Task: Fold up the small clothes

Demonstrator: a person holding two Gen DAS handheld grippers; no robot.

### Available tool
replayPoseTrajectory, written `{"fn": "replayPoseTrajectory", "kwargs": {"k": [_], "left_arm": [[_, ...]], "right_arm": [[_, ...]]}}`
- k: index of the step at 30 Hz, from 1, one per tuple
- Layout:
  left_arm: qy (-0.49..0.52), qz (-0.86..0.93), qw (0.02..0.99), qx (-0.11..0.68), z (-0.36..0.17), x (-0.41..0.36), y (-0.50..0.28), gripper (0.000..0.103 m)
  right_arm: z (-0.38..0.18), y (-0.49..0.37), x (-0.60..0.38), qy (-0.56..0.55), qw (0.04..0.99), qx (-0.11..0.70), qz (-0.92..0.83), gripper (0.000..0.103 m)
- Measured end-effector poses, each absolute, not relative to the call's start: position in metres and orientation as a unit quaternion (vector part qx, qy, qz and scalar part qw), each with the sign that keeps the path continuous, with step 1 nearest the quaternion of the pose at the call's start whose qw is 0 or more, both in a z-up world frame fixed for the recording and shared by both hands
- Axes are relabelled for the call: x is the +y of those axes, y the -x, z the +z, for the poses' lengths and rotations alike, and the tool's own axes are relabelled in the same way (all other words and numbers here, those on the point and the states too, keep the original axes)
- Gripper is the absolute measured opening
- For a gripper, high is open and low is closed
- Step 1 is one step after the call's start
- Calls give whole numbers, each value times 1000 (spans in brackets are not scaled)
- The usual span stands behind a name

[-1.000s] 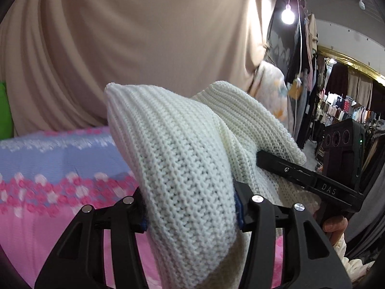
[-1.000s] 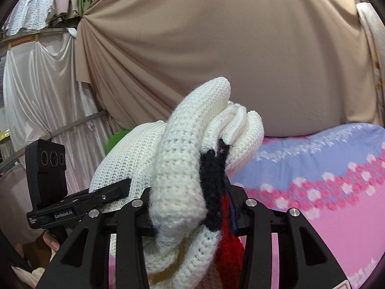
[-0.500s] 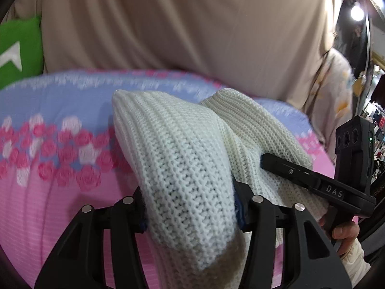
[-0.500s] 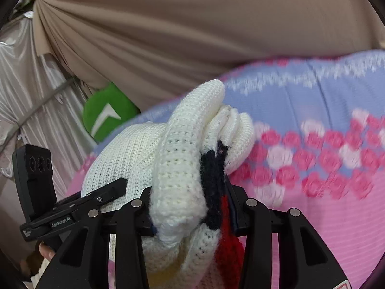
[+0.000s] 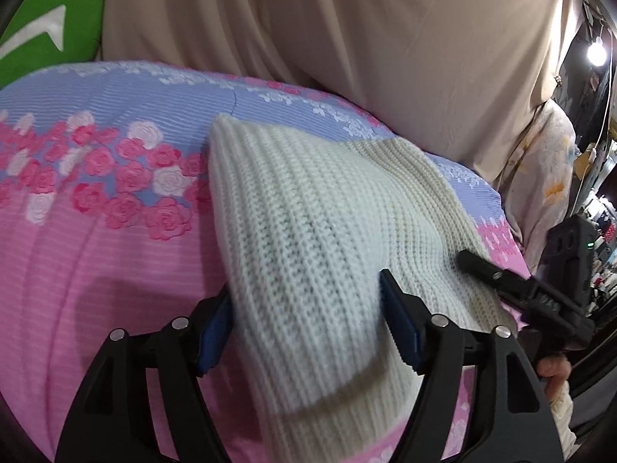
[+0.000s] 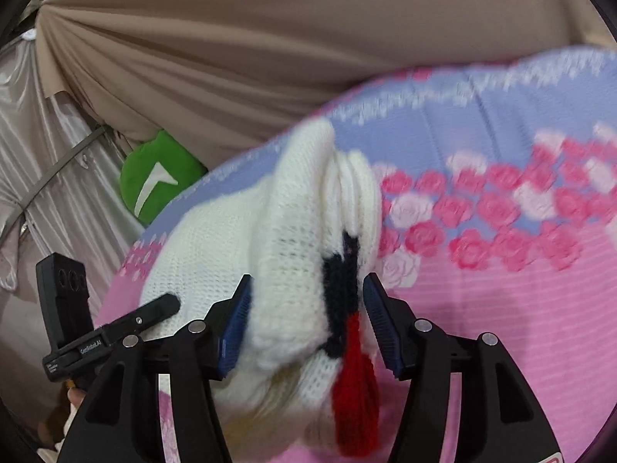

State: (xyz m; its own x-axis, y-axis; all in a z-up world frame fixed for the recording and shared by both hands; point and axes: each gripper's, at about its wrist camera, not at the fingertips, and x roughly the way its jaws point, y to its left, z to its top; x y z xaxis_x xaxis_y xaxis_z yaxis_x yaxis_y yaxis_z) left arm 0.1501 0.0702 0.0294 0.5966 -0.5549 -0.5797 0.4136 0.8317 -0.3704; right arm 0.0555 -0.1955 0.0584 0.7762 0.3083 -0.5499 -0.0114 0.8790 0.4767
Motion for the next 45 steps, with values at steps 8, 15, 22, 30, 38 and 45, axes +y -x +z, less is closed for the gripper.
{"fn": "replayPoseTrajectory", "kwargs": {"k": [8,15,22,30,38,45], "left_arm": [[98,-283,917,263,83,67,-100,68],[77,-276,916,281,101,34,-159,67],[43,-228,908,350,39,35,-211,59],[-11,-200,929,311,51,26,-175,59],[-55,-209,920,326,37,28,-96,68],[8,-201,897,393,2,51,-102,71]], "right_arm": [[106,-39,-167,-180,939,271,109,6],[119,-137,-150,-138,930,321,117,6],[48,-157,-181,-141,918,361,85,0],[94,-108,-178,-180,913,352,105,4],[73,-16,-132,-63,910,400,91,4],[45,5,-141,-80,910,402,58,0]]}}
